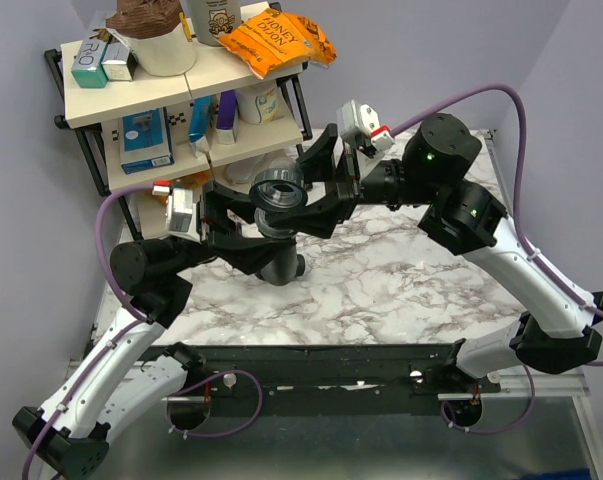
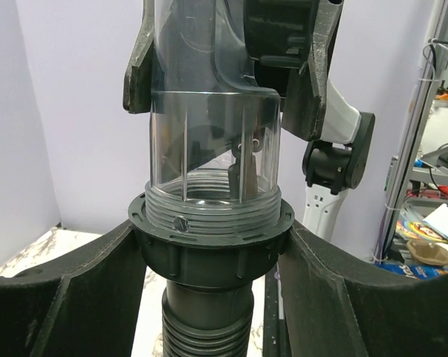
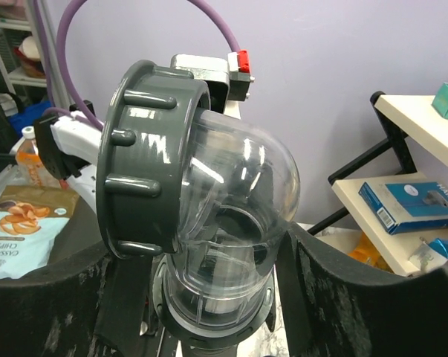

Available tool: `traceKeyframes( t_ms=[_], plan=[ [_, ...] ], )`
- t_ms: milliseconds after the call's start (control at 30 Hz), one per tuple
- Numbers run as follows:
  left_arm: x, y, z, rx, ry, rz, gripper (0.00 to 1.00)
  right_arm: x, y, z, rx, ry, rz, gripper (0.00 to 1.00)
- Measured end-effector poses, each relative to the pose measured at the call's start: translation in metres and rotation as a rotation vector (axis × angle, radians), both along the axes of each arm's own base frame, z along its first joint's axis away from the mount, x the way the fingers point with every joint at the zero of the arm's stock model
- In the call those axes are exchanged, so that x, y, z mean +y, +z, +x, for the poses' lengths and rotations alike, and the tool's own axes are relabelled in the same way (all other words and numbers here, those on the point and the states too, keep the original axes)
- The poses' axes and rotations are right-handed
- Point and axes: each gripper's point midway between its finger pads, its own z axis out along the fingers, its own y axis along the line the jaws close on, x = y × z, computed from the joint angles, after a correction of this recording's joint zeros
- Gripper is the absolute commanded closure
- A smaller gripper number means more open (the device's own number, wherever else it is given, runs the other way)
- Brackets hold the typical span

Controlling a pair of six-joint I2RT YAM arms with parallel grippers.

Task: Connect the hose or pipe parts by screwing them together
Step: Install the adaptor on the pipeline.

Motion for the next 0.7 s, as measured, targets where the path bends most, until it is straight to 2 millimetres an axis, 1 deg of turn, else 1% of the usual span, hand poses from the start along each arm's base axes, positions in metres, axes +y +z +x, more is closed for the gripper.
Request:
traceKeyframes(
  t_ms=[167,333,433,533,700],
  plan=[
    [0.0,0.001,0.009,0.025,0.043,-0.016,1.0,0.001,0.001,0.011,0.02,-0.056,0.01,0.99],
    [0.004,0.003,0.032,0.025,0.162,-0.034,1.0,0.002,0.001,0.036,0.1,-0.204,0.023,0.99],
    [0.006,0.0,0.045,0.012,0.233,-0.023,1.0,0.003,-0.003,0.051,0.142,-0.307,0.029,0.99],
    [0.007,-0.001,0.051,-0.012,0.279,-0.013,1.0,0.008,-0.002,0.054,0.166,-0.411,0.044,0.99],
    [0.011,-0.001,0.055,-0.033,0.321,-0.012,1.0,0.014,0.001,0.06,0.182,-0.592,0.078,0.99]
  ],
)
